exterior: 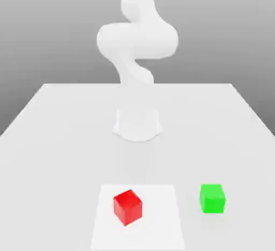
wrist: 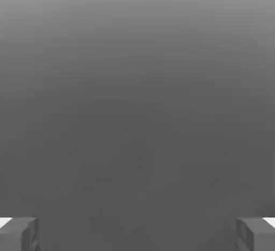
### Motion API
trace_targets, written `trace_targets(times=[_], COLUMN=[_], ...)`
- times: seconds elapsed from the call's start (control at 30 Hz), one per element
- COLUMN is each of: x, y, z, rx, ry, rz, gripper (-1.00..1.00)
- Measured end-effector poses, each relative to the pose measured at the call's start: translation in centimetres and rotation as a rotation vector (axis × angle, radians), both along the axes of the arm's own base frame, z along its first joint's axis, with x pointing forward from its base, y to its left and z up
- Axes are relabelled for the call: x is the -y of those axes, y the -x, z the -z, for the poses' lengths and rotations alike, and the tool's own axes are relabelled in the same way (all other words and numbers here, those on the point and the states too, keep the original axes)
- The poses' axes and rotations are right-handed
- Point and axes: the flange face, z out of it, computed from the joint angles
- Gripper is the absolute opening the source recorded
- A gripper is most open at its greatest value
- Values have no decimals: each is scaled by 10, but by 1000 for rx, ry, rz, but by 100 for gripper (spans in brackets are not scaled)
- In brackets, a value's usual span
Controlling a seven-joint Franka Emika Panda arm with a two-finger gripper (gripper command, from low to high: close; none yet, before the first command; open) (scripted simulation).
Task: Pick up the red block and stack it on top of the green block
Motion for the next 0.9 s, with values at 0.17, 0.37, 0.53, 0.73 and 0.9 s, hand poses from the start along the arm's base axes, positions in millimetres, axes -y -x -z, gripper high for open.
trace_targets(times=[0.17, 0.37, 0.53, 0.73, 0.9], x=[6, 12, 16, 20, 20], y=[-53, -75, -63, -29, -26], z=[111, 245, 354, 461, 513], rx=[-175, -376, -539, -690, -698], ry=[79, 146, 181, 196, 196], rz=[-109, -252, -382, -515, -522], gripper=[0, 0, 0, 0, -100])
